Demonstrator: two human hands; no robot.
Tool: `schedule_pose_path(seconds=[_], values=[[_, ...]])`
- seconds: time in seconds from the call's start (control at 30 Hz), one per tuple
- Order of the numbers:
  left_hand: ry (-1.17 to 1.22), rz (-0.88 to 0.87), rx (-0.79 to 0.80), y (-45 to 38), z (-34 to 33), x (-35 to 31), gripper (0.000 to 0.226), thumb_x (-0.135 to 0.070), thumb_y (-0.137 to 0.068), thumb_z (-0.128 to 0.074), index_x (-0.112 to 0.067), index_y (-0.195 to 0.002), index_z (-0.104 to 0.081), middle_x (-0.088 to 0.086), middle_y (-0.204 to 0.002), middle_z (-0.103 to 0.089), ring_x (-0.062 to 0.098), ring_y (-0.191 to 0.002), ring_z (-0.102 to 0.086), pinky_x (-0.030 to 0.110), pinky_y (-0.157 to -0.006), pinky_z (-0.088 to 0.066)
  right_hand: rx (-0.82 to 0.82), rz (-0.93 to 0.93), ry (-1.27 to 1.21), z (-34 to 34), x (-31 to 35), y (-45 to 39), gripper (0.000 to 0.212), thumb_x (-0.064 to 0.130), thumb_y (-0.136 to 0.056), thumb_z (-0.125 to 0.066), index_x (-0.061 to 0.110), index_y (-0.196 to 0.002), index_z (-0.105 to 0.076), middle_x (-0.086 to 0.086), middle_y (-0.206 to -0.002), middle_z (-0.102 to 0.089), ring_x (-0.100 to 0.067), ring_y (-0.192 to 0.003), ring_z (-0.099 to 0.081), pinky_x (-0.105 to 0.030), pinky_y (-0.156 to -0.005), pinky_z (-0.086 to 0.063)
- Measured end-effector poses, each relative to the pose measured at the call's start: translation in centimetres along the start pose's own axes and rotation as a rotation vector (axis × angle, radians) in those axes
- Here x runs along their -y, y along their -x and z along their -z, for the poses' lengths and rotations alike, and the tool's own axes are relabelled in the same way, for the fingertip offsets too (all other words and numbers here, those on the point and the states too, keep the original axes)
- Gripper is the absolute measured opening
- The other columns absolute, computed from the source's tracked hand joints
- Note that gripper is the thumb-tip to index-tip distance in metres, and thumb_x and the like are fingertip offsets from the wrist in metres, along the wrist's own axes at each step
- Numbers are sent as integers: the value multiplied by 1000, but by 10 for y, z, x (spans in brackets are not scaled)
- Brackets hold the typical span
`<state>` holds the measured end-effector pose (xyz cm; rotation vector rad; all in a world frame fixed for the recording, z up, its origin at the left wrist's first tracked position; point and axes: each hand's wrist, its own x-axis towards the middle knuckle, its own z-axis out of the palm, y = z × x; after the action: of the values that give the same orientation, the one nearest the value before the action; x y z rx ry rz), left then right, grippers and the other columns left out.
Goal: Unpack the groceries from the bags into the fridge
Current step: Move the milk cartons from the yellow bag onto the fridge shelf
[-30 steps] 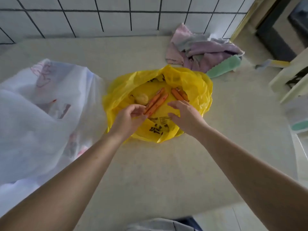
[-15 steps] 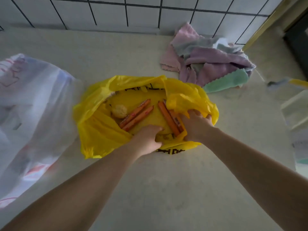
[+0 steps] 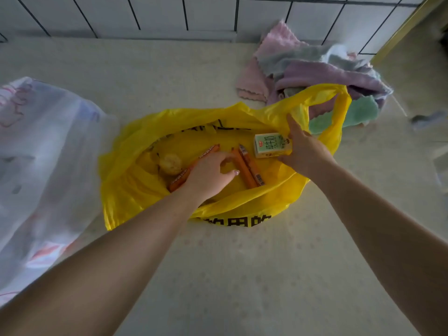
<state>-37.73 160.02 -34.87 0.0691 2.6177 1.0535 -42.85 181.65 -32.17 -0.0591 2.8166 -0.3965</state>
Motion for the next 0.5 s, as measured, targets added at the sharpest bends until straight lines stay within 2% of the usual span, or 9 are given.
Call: schedule_pose_path(seconds=[0.07, 0.2, 0.27, 0.33, 0.43, 0.5], values=[[39, 10, -73, -8, 8, 2, 43, -27, -89, -62, -19, -130, -52, 1, -129, -56, 16, -119, -52, 29, -98, -43, 53, 34, -50, 3, 1, -5, 91, 25, -84, -68, 30, -150, -4, -11, -140, -45, -33, -116, -54, -36, -79, -48], [-74, 14, -318, -21, 39, 23, 35, -19, -87, -65, -13, -121, -59, 6, -122, -62, 23, -116, -55, 33, -94, -43, 95, 178, -25, 4, 4, -18, 59, 26, -85, -66, 28, -136, -37, -6, -129, -55, -25, -114, -55, -33, -80, -49], [-157, 36, -324, -23, 54, 36, 32, -15, -87, -63, -15, -119, -60, 4, -121, -63, 24, -115, -56, 36, -92, -45, 147, 292, 131, 2, 9, -25, 54, 29, -85, -66, 25, -133, -42, -3, -131, -51, -24, -121, -48, -37, -94, -45], [-237, 62, -301, -24, 63, 46, 32, -14, -88, -62, -17, -120, -61, 4, -124, -62, 26, -117, -55, 39, -91, -45, 147, 369, 274, -2, 14, -31, 63, 34, -83, -67, 25, -138, -37, -2, -135, -46, -24, -128, -42, -39, -103, -38], [-308, 81, -252, -23, 68, 54, 34, -15, -89, -61, -19, -123, -60, 8, -129, -59, 29, -120, -53, 40, -91, -45, 123, 374, 431, -9, 19, -38, 72, 39, -83, -66, 25, -143, -29, -4, -135, -45, -26, -128, -41, -41, -105, -36], [-321, 64, -238, -23, 71, 58, 37, -13, -89, -62, -19, -125, -59, 8, -131, -58, 28, -121, -52, 39, -92, -45, 97, 370, 488, -11, 21, -40, 62, 38, -85, -63, 26, -139, -34, -3, -131, -49, -25, -125, -45, -40, -104, -37]])
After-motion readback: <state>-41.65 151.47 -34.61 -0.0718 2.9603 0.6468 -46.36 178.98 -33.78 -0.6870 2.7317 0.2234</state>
